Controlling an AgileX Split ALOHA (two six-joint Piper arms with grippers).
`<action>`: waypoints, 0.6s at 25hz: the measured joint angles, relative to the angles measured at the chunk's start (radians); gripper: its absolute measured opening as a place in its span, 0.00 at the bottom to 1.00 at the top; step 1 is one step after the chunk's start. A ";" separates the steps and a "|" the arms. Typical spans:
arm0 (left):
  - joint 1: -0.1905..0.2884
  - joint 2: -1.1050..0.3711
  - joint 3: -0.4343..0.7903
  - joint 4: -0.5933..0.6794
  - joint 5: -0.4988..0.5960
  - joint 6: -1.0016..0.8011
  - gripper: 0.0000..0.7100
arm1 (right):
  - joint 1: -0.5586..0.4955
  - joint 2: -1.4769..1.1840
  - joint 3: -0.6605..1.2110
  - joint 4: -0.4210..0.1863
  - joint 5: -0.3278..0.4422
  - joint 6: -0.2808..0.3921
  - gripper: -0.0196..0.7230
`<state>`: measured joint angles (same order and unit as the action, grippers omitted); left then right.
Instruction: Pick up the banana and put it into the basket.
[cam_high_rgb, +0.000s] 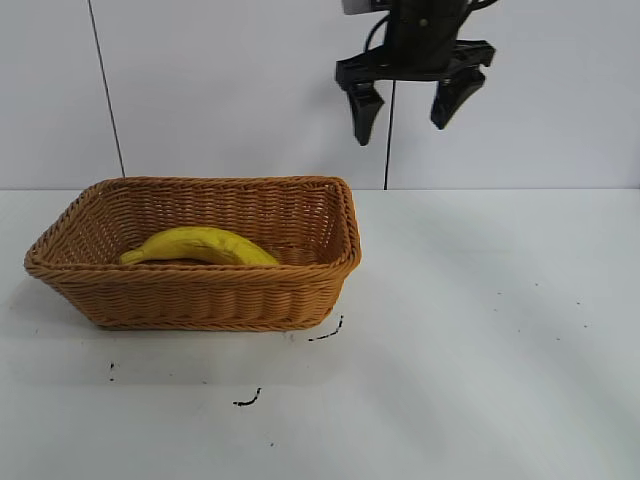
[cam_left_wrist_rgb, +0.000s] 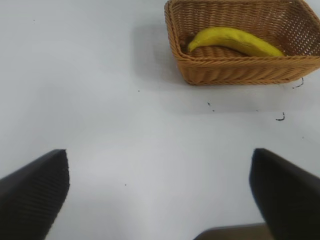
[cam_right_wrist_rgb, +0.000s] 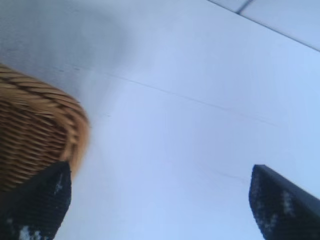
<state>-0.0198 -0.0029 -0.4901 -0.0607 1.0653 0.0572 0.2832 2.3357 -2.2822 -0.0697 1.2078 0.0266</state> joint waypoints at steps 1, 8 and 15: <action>0.000 0.000 0.000 0.000 0.000 0.000 0.98 | -0.027 0.000 0.000 0.000 0.003 0.001 0.95; 0.000 0.000 0.000 0.000 0.000 0.000 0.98 | -0.184 0.000 0.000 -0.001 0.009 0.004 0.95; 0.000 0.000 0.000 0.000 0.000 0.000 0.98 | -0.248 -0.042 0.082 -0.004 0.009 0.007 0.95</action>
<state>-0.0198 -0.0029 -0.4901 -0.0607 1.0653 0.0572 0.0356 2.2935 -2.2003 -0.0733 1.2166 0.0338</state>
